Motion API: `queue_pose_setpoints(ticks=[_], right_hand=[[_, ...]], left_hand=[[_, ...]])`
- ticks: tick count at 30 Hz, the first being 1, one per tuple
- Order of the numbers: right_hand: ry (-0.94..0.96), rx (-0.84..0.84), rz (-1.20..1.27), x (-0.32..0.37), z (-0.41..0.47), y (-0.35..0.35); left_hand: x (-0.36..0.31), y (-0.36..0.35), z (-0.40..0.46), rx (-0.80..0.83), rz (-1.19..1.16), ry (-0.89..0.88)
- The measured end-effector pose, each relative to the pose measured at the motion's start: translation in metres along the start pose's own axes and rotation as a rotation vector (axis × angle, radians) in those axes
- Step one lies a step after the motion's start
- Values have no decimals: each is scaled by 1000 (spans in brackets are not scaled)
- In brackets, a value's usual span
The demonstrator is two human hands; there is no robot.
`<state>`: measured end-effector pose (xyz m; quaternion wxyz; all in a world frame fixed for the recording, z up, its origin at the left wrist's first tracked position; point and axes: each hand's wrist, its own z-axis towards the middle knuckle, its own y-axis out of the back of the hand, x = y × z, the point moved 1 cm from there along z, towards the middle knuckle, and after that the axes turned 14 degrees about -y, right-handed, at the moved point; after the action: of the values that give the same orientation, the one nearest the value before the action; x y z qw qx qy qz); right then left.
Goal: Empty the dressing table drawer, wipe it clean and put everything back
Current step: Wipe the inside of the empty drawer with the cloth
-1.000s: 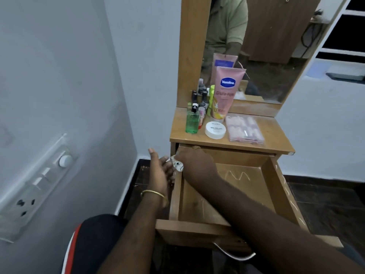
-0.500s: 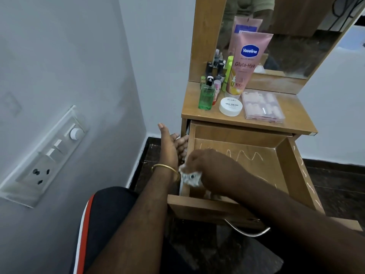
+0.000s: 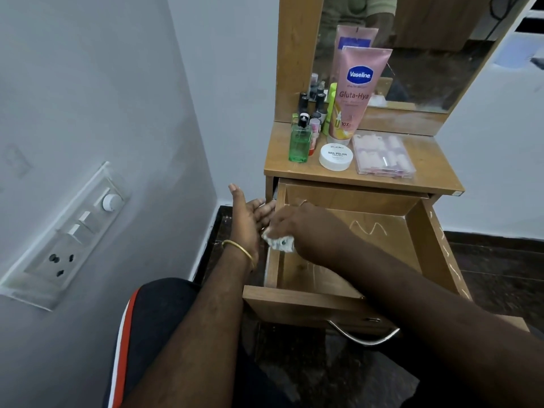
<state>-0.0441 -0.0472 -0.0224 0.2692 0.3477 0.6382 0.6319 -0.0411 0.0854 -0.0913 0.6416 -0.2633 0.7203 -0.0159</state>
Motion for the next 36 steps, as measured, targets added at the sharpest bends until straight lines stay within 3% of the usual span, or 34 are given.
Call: queue_pose_setpoints(ticks=[6,12,16,19,22,26,36], right_hand=[[318,169,217,0,-38,-8],[191,388,193,-32,-34,1],[170,139,510,-38,-36,15],[322,48,529,-14,-32,17],[418,68,523,11,-30,9],[390,143,524,10,-37,2],[209,76,369,-76,-109,6]], left_hand=[[-1,-1,3,7,58,-7],[-2,0,-1,-7,51,-20],[0,-2,1,-31,50,-24],[-1,-3,4,-31,34,3],[-2,-3,7,-13,-36,47],[-2,-2,4,-9,-4,34],[-7,-3,-11,-22,116,-84]])
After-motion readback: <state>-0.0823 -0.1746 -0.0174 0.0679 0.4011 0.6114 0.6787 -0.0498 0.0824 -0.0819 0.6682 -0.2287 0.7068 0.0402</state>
